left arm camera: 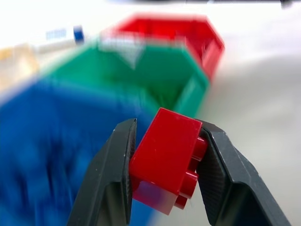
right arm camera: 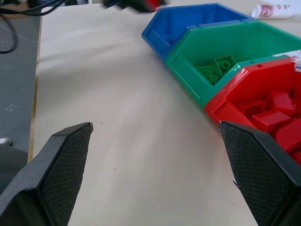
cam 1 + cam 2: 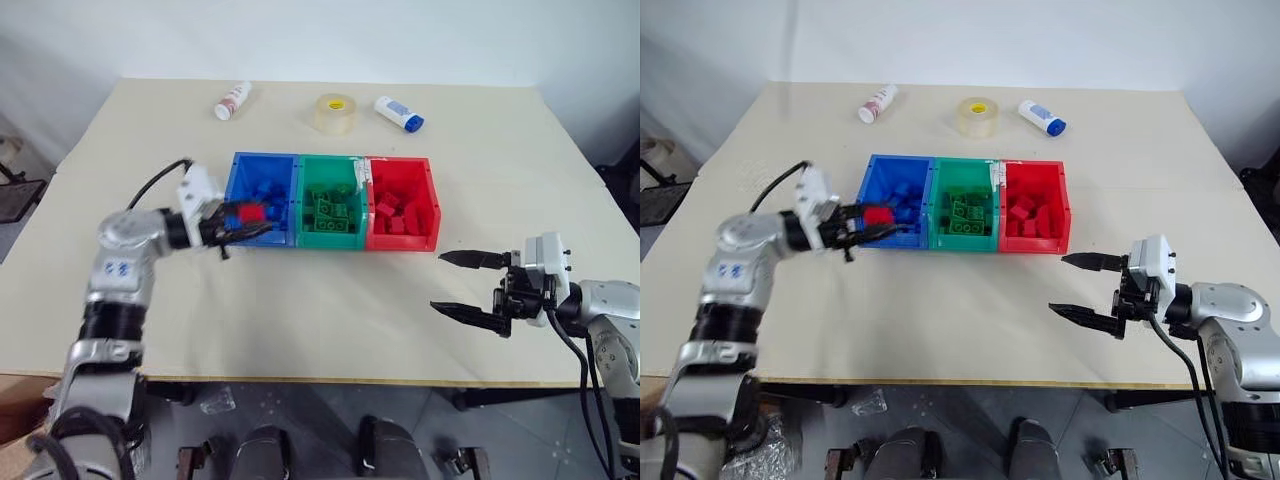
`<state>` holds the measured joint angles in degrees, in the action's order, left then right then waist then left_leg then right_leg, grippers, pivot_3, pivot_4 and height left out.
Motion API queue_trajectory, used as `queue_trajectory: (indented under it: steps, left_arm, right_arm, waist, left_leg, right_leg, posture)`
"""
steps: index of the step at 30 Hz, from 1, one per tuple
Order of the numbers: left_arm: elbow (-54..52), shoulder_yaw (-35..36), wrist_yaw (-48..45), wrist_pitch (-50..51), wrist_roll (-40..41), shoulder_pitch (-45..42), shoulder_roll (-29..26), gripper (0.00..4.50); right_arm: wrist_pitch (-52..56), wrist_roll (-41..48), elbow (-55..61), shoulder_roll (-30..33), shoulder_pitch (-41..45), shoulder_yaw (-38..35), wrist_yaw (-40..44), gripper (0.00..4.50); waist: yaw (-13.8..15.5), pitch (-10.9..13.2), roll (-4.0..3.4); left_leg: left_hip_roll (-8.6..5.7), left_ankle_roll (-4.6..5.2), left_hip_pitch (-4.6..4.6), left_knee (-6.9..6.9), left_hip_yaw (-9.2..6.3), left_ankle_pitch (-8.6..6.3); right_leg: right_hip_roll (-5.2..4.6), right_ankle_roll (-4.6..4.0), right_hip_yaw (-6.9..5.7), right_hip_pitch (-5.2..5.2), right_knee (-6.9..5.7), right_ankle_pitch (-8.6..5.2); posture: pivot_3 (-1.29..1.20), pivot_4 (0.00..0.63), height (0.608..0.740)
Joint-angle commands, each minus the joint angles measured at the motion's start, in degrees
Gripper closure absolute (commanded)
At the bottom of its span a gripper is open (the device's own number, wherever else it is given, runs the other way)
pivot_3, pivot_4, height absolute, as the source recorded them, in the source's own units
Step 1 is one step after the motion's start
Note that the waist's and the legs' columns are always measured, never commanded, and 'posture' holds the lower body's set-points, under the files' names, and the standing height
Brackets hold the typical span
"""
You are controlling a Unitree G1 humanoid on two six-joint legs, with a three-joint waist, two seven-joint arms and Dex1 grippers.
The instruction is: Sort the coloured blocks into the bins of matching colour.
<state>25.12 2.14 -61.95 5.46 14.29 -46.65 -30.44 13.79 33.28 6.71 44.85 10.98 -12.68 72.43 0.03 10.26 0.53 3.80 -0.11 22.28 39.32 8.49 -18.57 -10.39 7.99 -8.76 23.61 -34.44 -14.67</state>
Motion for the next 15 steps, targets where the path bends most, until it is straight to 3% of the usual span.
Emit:
queue_trajectory:
  steps: [1, 6, 15]
  left_arm:
    - [6.94, -2.52, 2.8, -2.59, -2.21, -6.61, 5.25, 3.05]
    - [22.76, -4.21, 5.11, -10.37, -4.76, -17.89, 15.27, 3.05]
    - [43.55, -1.87, 11.82, -18.76, -6.95, -31.64, 27.45, 3.05]
  right_arm:
    - [-0.47, 1.49, 3.35, 0.18, -2.05, -3.07, -1.44, 0.0]
    - [-0.23, 2.13, 7.18, -0.11, -6.53, -5.52, -3.97, 0.0]
    - [-0.14, 3.33, 13.24, -0.89, -14.27, -8.89, -8.24, 0.0]
  waist:
    - [0.05, 0.0, 0.01]
    - [0.15, 0.03, 0.06]
    - [0.1, 0.06, 0.11]
  left_leg:
    - [0.0, 0.0, 0.0, 0.0, 0.0, 0.0]
    - [-0.02, 0.04, 0.09, 0.0, -0.03, 0.02]
    - [-0.06, 0.1, 0.17, -0.16, -0.05, -0.02]
  right_leg:
    - [0.0, 0.0, -0.01, -0.01, 0.0, 0.0]
    - [0.01, 0.08, -0.05, -0.03, 0.23, 0.04]
    - [0.01, 0.17, -0.11, -0.04, 0.55, 0.09]
  posture:
    - [0.0, 0.15, 0.74]
    - [0.0, 0.15, 0.74]
    - [0.0, 0.15, 0.74]
